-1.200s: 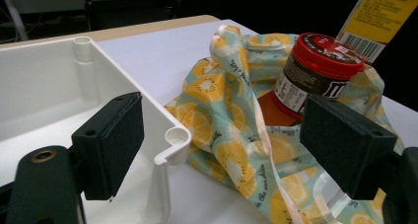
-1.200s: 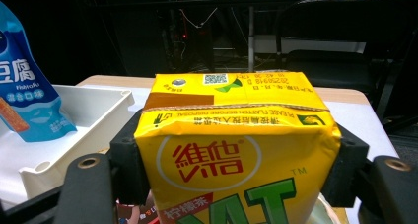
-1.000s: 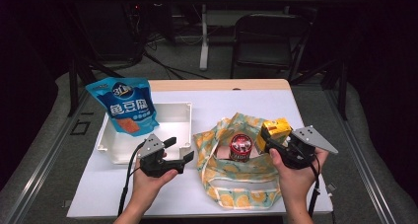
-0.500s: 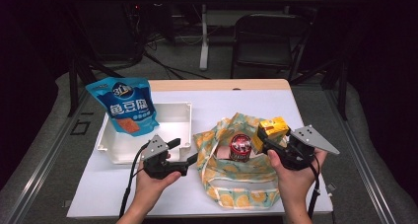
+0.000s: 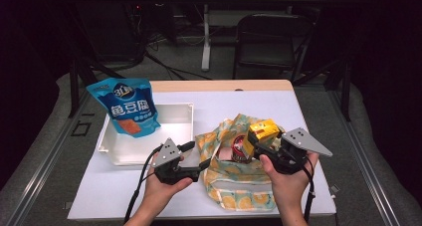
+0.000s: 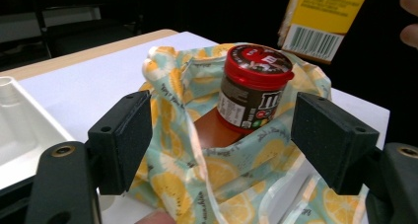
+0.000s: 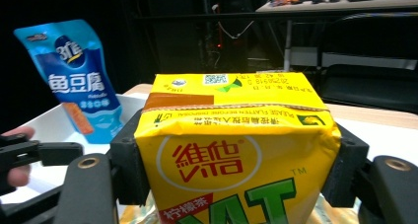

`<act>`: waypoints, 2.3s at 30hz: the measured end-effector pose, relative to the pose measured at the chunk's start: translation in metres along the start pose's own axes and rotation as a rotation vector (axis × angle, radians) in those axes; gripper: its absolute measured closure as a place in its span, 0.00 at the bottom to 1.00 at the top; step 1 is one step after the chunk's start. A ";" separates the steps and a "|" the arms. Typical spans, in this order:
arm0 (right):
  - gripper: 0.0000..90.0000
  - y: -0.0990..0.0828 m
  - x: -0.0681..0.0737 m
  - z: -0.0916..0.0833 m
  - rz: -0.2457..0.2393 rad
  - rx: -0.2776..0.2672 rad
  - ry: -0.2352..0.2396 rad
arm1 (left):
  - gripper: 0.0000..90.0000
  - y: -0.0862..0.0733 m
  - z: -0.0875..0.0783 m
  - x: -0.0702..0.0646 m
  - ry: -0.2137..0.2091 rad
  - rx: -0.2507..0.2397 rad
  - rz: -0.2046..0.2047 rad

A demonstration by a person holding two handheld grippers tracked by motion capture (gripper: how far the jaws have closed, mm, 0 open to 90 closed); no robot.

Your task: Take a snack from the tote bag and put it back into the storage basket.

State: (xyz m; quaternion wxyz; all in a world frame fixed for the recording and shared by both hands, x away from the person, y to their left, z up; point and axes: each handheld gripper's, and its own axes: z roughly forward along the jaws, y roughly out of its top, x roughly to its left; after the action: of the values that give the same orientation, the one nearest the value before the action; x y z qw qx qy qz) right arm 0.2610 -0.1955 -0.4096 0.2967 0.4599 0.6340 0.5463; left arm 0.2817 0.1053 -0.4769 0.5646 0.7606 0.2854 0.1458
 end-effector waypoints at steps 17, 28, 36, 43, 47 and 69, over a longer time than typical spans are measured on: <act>0.33 -0.005 0.039 0.011 -0.036 0.022 0.108 | 0.30 0.004 0.011 -0.024 -0.067 -0.017 0.043; 0.33 -0.013 0.059 0.016 -0.052 0.042 0.159 | 0.32 0.004 0.015 -0.036 -0.077 -0.015 0.056; 0.33 -0.020 0.075 0.020 -0.064 0.053 0.197 | 0.38 0.003 0.017 -0.039 -0.075 -0.010 0.049; 0.33 -0.023 0.085 0.021 -0.071 0.067 0.224 | 0.45 0.002 0.016 -0.038 -0.060 0.008 0.036; 0.33 -0.024 0.088 0.020 -0.072 0.062 0.226 | 0.50 0.001 0.014 -0.041 -0.012 -0.003 0.044; 0.18 -0.023 0.090 0.018 -0.076 0.026 0.273 | 0.57 -0.004 0.003 -0.025 -0.020 0.002 0.007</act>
State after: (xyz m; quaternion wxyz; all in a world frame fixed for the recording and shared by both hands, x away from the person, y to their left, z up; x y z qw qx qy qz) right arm 0.2351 -0.1055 -0.4243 0.2220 0.3608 0.6924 0.5841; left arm 0.2621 0.0889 -0.4794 0.5663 0.7635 0.2770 0.1399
